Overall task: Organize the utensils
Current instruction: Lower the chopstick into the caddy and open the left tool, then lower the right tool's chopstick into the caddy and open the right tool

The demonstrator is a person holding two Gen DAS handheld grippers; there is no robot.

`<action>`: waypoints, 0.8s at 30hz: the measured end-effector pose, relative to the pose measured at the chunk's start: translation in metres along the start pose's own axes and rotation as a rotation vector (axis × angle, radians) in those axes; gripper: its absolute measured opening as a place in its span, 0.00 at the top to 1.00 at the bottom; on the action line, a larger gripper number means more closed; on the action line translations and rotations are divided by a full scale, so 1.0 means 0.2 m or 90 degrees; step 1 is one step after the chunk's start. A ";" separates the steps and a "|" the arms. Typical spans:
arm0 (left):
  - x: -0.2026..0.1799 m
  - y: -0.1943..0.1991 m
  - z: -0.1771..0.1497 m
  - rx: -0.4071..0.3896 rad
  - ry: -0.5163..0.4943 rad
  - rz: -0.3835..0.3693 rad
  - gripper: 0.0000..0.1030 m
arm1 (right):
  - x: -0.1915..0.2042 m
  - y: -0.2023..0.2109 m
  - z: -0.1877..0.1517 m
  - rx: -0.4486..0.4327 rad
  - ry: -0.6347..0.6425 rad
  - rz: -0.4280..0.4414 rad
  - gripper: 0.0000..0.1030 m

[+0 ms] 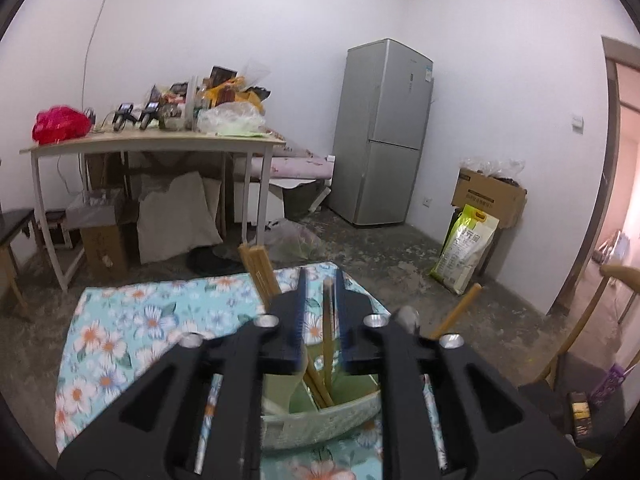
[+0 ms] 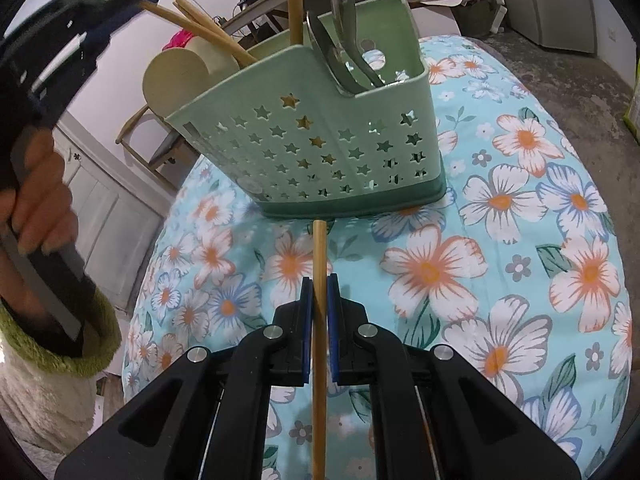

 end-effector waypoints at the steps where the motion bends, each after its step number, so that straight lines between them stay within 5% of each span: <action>1: 0.02 0.03 0.00 -0.004 0.008 0.003 0.70 | 0.00 0.01 0.00 -0.004 0.001 0.001 0.93; 11: 0.16 0.43 -0.08 -0.036 0.045 0.037 0.48 | 0.13 0.31 0.14 -0.099 0.042 0.045 0.93; 24: 0.24 0.60 -0.48 0.037 0.100 0.062 0.35 | 0.51 0.88 0.71 -0.377 0.148 0.113 0.93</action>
Point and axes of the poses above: each gripper's, at about its wrist camera, not at the fingertips, and y roughly against the way its jaws point, x to its left, z to its top, the point moved 7 cm from there along -y, roughly the way its jaws point, and after that the axes turned 6 degrees about -y, right-handed, at the moved point
